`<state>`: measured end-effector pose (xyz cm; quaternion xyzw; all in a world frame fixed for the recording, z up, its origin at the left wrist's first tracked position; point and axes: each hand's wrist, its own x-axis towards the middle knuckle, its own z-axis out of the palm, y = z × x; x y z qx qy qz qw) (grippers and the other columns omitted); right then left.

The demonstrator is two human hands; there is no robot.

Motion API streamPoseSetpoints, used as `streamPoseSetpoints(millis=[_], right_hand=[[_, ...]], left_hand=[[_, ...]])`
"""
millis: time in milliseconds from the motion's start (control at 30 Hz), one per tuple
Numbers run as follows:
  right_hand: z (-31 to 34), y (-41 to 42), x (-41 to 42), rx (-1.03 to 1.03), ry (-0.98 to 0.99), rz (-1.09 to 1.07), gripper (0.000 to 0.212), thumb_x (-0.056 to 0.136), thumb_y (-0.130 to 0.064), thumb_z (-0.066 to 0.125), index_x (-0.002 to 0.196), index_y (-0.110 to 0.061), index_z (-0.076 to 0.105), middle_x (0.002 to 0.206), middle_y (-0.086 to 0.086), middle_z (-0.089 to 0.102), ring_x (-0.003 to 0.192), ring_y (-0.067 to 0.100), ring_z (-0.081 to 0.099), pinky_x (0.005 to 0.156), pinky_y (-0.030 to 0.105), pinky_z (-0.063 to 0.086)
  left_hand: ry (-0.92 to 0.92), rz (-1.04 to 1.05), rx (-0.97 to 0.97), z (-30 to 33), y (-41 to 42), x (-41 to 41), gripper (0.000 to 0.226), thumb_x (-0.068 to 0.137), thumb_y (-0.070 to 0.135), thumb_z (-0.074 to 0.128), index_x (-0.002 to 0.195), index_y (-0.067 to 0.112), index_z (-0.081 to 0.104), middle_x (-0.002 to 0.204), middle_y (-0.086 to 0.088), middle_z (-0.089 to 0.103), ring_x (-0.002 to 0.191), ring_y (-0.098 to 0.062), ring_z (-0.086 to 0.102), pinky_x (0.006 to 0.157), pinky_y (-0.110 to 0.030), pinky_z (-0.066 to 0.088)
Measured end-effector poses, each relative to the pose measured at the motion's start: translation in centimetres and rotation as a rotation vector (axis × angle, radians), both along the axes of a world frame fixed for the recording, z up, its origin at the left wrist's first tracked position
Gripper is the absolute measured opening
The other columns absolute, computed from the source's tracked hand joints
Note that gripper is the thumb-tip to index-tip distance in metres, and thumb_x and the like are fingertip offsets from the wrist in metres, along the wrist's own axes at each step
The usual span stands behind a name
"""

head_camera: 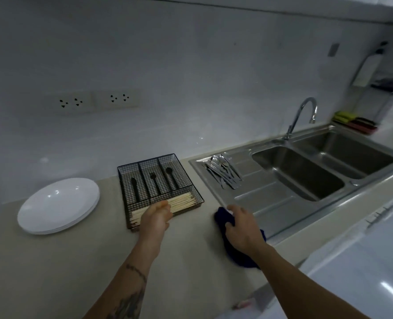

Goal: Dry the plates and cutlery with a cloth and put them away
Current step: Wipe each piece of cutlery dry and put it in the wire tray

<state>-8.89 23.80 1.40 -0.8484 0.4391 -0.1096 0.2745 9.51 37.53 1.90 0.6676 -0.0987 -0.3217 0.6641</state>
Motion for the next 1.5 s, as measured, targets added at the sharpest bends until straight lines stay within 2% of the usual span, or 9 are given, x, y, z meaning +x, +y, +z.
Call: streamPoseSetpoints(millis=[233,433,567,700,867,1133,1300,1400,1500], right_hand=[[-2.4,-2.9,-1.4,-0.076,0.254,0.283,0.060,0.089,-0.038,0.044,0.146,-0.033,0.025,0.138,0.010,0.043,0.123,0.034,0.039,0.104,0.044,0.033],[-5.4,-4.2,-0.1,-0.048,0.384,0.295,0.071,0.088,-0.051,0.040,0.148,-0.030,0.010,0.146,0.012,0.025,0.130,0.038,0.028,0.106,0.055,0.024],[-6.6,-6.2,-0.4,-0.164,0.445,0.347,0.078,0.086,-0.044,0.051,0.149,-0.025,0.008,0.144,0.013,0.027,0.127,0.039,0.031,0.104,0.054,0.028],[-6.5,-9.5,-0.9,-0.215,0.389,0.413,0.075,0.082,-0.030,0.058,0.145,-0.016,0.021,0.135,0.010,0.040,0.115,0.031,0.041,0.094,0.043,0.040],[-4.6,-16.8,-1.5,-0.255,0.299,0.390,0.060,0.082,-0.023,0.056,0.137,-0.014,0.034,0.130,0.009,0.044,0.110,0.029,0.044,0.089,0.041,0.045],[-3.7,-29.8,-4.3,-0.218,0.323,0.322,0.059,0.083,-0.021,0.051,0.139,-0.020,0.033,0.132,0.010,0.044,0.115,0.033,0.045,0.094,0.041,0.043],[-4.8,-34.4,-5.0,-0.179,0.322,0.358,0.053,0.082,-0.022,0.049,0.132,-0.019,0.034,0.133,0.008,0.039,0.117,0.032,0.041,0.095,0.043,0.042],[-6.3,-35.5,-5.3,-0.260,0.266,0.447,0.060,0.082,-0.030,0.046,0.138,-0.022,0.025,0.138,0.003,0.034,0.123,0.028,0.036,0.098,0.046,0.038],[-7.8,-36.3,-5.5,-0.235,0.236,0.558,0.071,0.086,-0.038,0.042,0.149,-0.022,0.013,0.147,0.003,0.028,0.128,0.027,0.033,0.105,0.045,0.035]], left_hand=[[0.051,0.026,0.052,-1.7,-4.0,-5.9,0.016,0.097,0.013,0.057,0.108,0.021,0.065,0.113,-0.001,0.068,0.106,-0.018,0.064,0.095,-0.036,0.048],[0.006,0.059,0.083,-2.2,-7.0,-6.1,0.017,0.095,0.012,0.058,0.104,0.024,0.066,0.116,0.001,0.068,0.109,-0.019,0.064,0.103,-0.041,0.047],[-0.017,0.108,0.031,-3.0,-10.3,-5.8,0.020,0.097,0.011,0.055,0.107,0.023,0.068,0.115,0.002,0.070,0.109,-0.017,0.065,0.103,-0.040,0.048],[-0.001,0.147,-0.027,-3.2,-14.5,-6.1,0.024,0.098,0.007,0.051,0.106,0.022,0.069,0.113,0.002,0.071,0.104,-0.016,0.068,0.097,-0.035,0.051],[-0.015,0.129,-0.041,-2.9,-19.0,-5.7,0.023,0.096,0.006,0.054,0.105,0.020,0.069,0.111,0.002,0.072,0.102,-0.016,0.069,0.094,-0.034,0.052],[-0.064,0.127,0.070,-3.2,-26.4,-6.7,0.019,0.093,0.009,0.058,0.100,0.022,0.071,0.106,-0.004,0.073,0.099,-0.022,0.069,0.091,-0.040,0.053],[-0.080,0.135,0.211,-3.1,-31.6,-8.7,0.024,0.089,0.007,0.059,0.103,0.023,0.070,0.105,0.002,0.072,0.097,-0.016,0.066,0.092,-0.035,0.053],[-0.109,0.108,0.278,-3.7,-34.6,-9.6,0.025,0.088,0.013,0.061,0.103,0.032,0.067,0.106,0.008,0.070,0.098,-0.013,0.065,0.093,-0.036,0.053],[-0.158,0.106,0.300,-4.3,-37.8,-9.8,0.027,0.091,0.012,0.058,0.116,0.022,0.064,0.110,0.003,0.070,0.100,-0.014,0.064,0.094,-0.036,0.052]])
